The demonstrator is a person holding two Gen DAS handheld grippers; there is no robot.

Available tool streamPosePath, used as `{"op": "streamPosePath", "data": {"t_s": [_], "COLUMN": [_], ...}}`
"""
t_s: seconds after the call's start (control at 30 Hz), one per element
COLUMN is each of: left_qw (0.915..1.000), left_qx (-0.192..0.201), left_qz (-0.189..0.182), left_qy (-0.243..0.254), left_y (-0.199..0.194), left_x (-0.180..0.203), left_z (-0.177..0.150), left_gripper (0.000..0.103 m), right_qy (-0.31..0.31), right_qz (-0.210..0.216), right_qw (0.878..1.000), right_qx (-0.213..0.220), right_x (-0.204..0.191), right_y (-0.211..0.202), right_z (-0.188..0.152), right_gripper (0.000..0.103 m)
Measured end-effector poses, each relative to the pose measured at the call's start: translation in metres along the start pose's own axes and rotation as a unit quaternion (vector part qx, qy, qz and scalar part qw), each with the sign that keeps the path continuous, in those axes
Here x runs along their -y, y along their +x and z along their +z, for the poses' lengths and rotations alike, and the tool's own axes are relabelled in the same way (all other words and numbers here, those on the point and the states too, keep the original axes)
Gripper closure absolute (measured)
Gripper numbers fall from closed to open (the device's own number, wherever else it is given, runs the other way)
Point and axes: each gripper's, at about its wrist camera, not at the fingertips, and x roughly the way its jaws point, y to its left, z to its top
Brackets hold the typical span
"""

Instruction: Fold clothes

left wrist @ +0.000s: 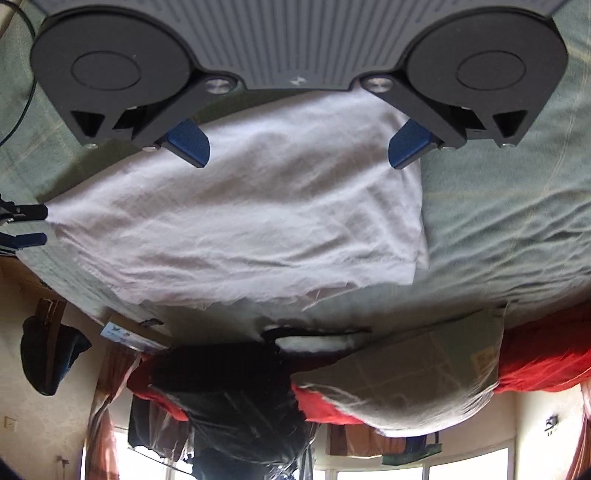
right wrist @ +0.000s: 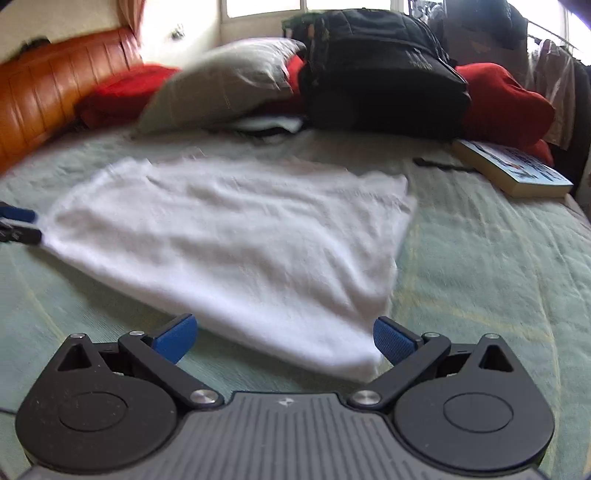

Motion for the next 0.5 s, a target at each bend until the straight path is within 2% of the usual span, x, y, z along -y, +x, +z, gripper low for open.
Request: {"op": "streamPosePath", "data": {"t_s": [0.13,0.2,0.27,0.33,0.43,0.5], "left_qw": [0.9997,0.9993,0.9985,0.9970,0.9960,0.9962], "left_qx": [0.014,0.004,-0.012,-0.027,-0.021,-0.024], "left_qz": [-0.020,-0.024,-0.014,0.000,-0.001,0.026], "left_qy": [-0.009,-0.029,-0.051,-0.072,-0.087,-0.080], "left_y": [0.028,0.049,0.067,0.082,0.084,0.084], "left_x": [-0.001,-0.008,-0.018,-0.029,-0.039,-0.041], "left_z": [0.027,0.032,0.031,0.027,0.024,0.027], "left_gripper": [0.001,0.001,0.001,0.001,0.001,0.001], "right_qy": [-0.005,0.001,0.012,0.029,0.041,0.035], "right_qz": [0.029,0.034,0.040,0.024,0.032,0.031], "right_qw": [0.999,0.999,0.999,0.999,0.998,0.999], "right_qx": [0.028,0.013,-0.008,-0.036,-0.018,-0.019], "right_x": [0.001,0.005,0.010,0.019,0.026,0.022], "right_y": [0.017,0.036,0.053,0.065,0.054,0.045], "right_z": [0.034,0.039,0.038,0.027,0.004,-0.004], "right_gripper": [0.000,0.000,0.000,0.000,0.000,0.000]}}
